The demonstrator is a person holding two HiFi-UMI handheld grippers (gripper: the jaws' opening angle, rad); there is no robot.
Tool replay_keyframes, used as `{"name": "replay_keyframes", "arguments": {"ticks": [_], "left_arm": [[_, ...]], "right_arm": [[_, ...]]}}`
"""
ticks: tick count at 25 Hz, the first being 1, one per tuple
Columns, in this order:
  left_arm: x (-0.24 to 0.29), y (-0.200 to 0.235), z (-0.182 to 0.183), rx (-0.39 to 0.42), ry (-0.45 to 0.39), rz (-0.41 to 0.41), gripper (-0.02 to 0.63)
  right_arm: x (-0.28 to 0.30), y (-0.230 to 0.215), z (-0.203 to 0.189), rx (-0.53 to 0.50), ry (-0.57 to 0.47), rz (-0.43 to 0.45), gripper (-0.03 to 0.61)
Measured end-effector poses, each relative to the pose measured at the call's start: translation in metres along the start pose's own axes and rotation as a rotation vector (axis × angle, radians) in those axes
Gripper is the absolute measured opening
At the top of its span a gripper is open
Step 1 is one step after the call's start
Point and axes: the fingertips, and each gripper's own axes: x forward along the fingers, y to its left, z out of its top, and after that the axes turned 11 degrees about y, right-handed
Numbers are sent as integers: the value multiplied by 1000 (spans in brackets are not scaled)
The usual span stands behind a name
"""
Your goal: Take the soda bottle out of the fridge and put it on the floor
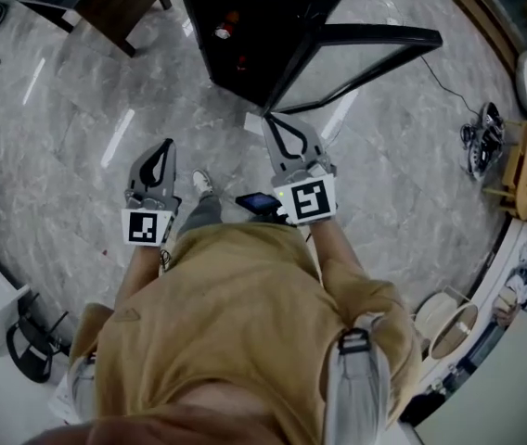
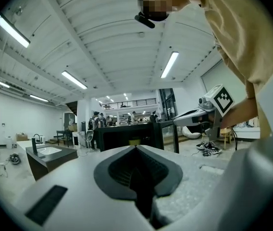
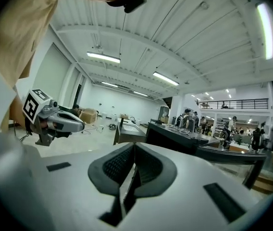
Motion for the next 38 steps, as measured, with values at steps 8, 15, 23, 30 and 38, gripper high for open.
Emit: {"name": "replay_keyframes", "arguments": {"ticks": [8, 15, 23, 30, 38], "left_arm": [[78, 74, -60, -49, 14, -60, 2], [137, 126, -134, -28, 30, -10, 2], [189, 128, -220, -49, 68, 10, 2], [216, 123, -270, -37, 71, 10, 2], [247, 112, -306, -55, 38, 16, 2]], "right_arm": [[117, 10, -23, -61, 82, -28, 2], [201, 22, -96, 0, 121, -41, 2], [280, 22, -190, -14, 156, -10, 2], [331, 18, -257, -31, 183, -35, 2], [366, 25, -295, -22, 147, -59, 2]]}}
